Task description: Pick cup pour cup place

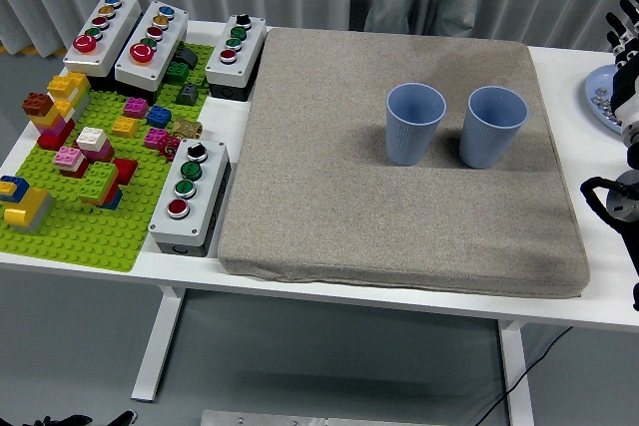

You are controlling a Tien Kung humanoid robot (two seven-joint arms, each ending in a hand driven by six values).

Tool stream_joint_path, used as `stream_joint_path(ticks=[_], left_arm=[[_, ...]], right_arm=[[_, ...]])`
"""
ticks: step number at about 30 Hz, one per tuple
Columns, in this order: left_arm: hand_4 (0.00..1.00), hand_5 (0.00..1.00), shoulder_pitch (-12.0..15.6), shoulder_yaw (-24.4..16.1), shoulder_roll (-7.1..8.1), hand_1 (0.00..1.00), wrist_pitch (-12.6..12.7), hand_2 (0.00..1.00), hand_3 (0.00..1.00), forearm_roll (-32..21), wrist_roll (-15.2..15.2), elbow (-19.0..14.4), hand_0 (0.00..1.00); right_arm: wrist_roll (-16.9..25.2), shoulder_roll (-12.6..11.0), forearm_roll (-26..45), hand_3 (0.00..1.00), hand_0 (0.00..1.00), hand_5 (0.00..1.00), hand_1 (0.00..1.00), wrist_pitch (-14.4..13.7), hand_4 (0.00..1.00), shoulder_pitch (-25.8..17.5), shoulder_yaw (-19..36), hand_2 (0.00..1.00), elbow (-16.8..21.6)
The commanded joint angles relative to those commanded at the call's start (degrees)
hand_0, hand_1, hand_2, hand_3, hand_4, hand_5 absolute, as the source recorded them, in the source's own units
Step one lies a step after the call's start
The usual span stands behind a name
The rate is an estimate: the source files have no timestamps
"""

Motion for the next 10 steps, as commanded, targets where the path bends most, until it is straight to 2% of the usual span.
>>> stream_joint_path(ticks=[10], left_arm=[[0.498, 0.998, 0.5, -0.06, 0.03, 0.754, 0.1, 0.802, 0.648, -0.25, -0.01, 0.0, 0.765]], right_arm=[[-0.2, -0.57, -0.21, 0.83, 0.984, 0.998, 0.845, -0.09, 0.752, -0.61, 0.15, 0.868, 0.37]])
